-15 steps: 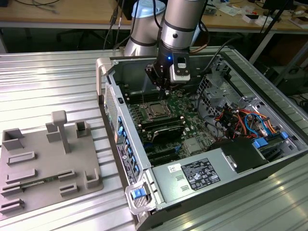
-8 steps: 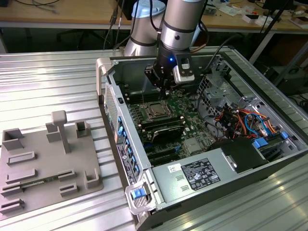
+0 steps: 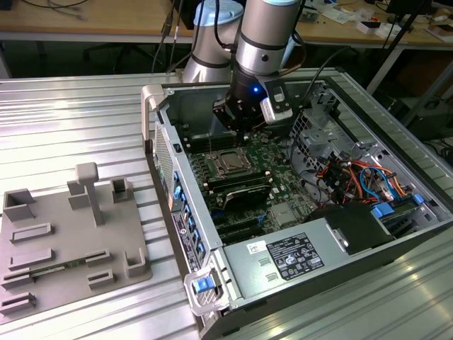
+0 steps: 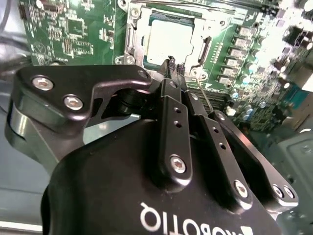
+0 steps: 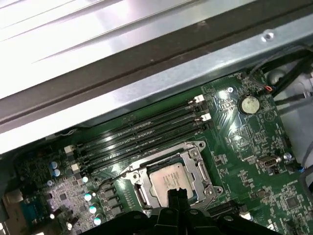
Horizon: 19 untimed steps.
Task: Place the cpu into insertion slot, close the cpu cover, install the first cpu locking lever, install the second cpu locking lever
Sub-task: 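Install the first cpu locking lever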
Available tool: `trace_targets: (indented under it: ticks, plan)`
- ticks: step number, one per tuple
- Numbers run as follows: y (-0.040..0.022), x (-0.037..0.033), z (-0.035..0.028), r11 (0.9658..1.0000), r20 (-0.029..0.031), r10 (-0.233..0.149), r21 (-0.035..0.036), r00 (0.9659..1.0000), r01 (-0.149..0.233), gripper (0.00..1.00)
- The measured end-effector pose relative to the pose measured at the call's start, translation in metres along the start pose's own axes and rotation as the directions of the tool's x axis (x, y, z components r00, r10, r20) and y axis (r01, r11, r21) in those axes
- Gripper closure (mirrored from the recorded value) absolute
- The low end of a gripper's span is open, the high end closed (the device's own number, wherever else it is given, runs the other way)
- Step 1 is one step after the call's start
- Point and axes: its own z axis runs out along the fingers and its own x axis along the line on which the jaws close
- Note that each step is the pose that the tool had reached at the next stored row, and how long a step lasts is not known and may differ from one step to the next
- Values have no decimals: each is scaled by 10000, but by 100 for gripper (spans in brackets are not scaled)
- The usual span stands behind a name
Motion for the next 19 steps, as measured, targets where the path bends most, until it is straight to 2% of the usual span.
trace_targets:
  ticks: [5, 9, 12, 15, 18, 19]
  plan:
    - [-20, 55, -1, 9999, -42, -158, 24, 9999, 158, 89]
    - [-38, 108, 6, 9982, -49, -601, 14, 9982, 601, 89]
    - [-40, 114, 25, 9917, -36, -1286, -15, 9917, 1286, 89]
    - [-41, 121, 53, 9815, -30, -1915, -41, 9815, 1915, 89]
    - [-57, 167, 54, 9791, -35, -2033, -61, 9791, 2032, 89]
    - [-63, 183, 54, 9788, -39, -2046, -98, 9788, 2046, 89]
